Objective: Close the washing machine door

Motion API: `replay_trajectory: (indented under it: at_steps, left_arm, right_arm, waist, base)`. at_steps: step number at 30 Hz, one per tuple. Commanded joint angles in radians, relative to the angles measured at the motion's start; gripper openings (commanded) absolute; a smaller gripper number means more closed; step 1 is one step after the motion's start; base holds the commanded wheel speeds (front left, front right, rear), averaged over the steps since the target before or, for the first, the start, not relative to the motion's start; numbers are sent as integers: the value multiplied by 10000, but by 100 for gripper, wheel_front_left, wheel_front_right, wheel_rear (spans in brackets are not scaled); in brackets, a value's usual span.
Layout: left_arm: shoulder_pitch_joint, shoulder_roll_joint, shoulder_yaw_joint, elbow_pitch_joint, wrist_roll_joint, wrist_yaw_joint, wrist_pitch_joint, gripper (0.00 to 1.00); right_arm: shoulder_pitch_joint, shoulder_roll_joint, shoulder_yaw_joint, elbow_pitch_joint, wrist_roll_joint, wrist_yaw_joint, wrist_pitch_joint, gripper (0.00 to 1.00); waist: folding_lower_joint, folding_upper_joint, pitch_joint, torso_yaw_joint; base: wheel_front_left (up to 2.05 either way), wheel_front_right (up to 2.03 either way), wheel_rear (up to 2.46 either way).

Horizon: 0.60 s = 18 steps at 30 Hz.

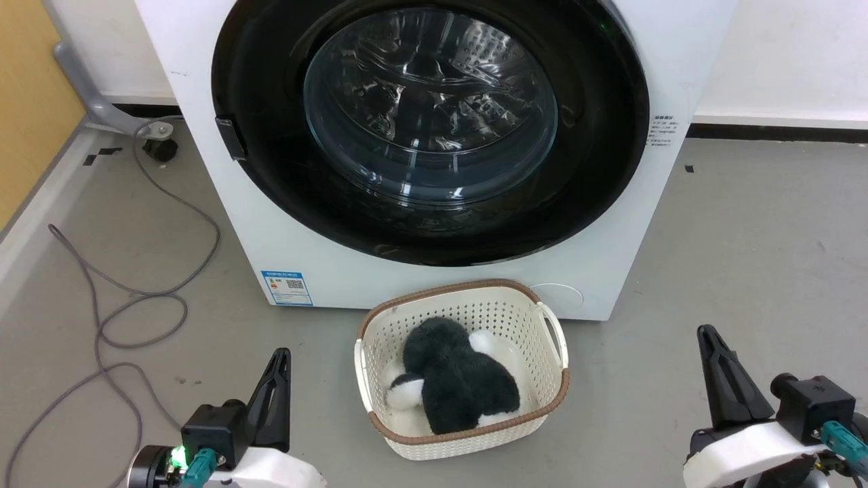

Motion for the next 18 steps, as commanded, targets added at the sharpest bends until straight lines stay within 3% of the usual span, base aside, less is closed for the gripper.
replay_trajectory:
  at_steps: [1, 18]
  left_arm:
    - [-156, 3, 46, -63, 124, 42, 67, 0]
    - [-210, 4, 165, -186, 326, 101, 416, 0]
  right_arm:
    - [19, 56, 37, -80, -111, -4, 35, 0]
    - [24, 72, 163, -212, -314, -5, 337, 0]
  waist:
    - [1, 0, -6, -7]
    - [1, 0, -70, -84]
  base:
    - [0, 0, 0]
    - [0, 0, 0]
